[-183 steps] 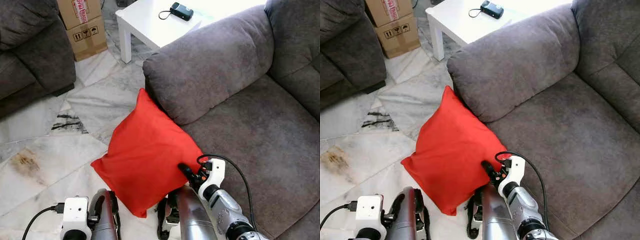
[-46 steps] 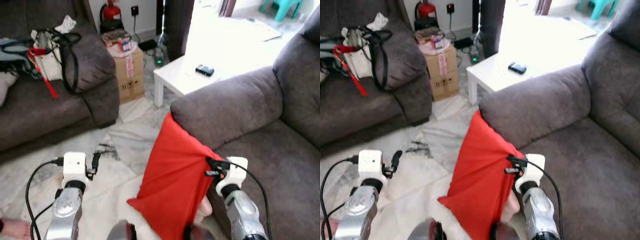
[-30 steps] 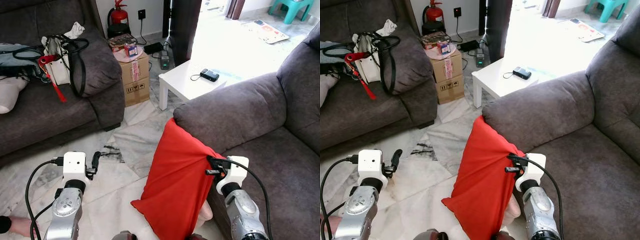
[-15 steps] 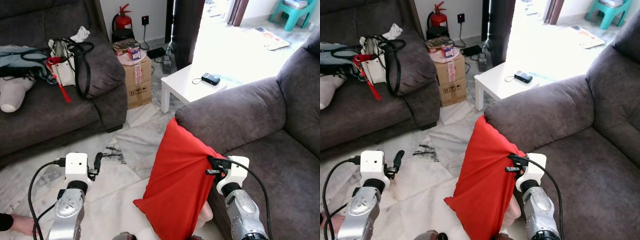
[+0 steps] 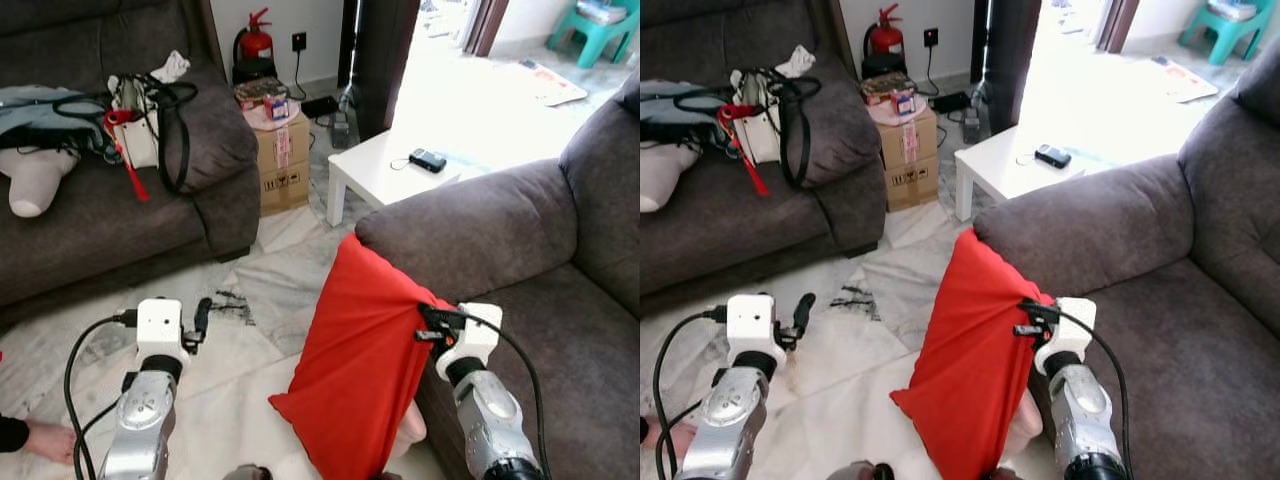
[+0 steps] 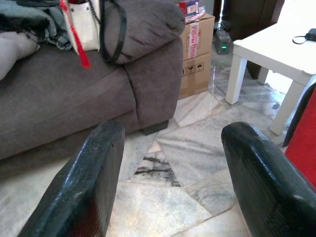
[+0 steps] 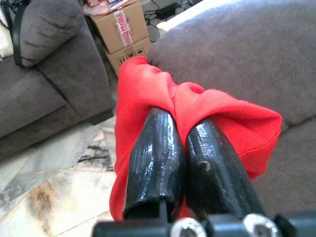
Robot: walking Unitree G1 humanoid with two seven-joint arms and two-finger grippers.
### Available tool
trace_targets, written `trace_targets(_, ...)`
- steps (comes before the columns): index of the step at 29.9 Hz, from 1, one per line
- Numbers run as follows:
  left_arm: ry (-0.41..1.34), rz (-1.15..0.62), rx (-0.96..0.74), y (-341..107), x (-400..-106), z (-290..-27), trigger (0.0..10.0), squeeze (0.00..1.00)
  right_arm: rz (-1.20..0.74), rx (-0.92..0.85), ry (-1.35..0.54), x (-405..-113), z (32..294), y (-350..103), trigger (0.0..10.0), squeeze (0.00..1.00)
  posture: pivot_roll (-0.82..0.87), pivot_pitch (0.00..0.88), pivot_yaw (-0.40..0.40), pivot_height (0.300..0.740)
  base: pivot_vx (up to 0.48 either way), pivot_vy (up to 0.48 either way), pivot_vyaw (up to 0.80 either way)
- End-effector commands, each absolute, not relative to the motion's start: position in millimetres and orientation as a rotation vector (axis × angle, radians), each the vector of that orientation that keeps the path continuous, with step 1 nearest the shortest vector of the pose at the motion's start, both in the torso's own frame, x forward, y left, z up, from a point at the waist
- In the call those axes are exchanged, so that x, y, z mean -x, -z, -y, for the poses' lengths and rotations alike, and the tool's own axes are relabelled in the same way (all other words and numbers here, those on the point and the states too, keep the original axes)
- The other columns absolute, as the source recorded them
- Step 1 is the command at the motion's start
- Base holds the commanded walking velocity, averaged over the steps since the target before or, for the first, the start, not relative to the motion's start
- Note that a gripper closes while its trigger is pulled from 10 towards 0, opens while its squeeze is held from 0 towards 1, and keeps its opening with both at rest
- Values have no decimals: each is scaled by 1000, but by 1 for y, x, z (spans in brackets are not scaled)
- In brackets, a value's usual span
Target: Move the pillow to the sofa from floor
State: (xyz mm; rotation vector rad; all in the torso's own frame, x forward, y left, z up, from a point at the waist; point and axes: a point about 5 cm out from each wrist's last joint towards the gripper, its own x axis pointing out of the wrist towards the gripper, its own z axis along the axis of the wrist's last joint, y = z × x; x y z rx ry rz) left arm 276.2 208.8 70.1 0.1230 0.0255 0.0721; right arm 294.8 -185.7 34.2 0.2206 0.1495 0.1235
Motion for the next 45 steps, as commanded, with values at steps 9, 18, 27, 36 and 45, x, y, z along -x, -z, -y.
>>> trace_targets(9,-83,-44,-105,-63,-271,-209,10000,0,12,-197,-98,-310,199,-68,10000,0,50,41,-71,740,-305,0,0)
trace_targets(18,-84,-47,-106,-61,-271,-208,10000,0,12,-194,-98,-311,200,-69,10000,0,49,44,-76,740,-128,0,0)
trace_targets(27,-84,-45,-103,-60,-270,-207,10000,0,8,-195,-95,-312,200,-69,10000,0,50,64,-78,740,0,0,0)
trace_targets(36,-86,-43,-100,-61,-271,-207,10000,0,-13,-193,-133,-311,199,-67,10000,0,51,73,-76,740,0,0,0)
trace_targets(45,-74,-48,-96,-61,-271,-207,10000,0,-20,-152,-217,-311,201,-70,10000,0,50,82,-72,740,0,0,0)
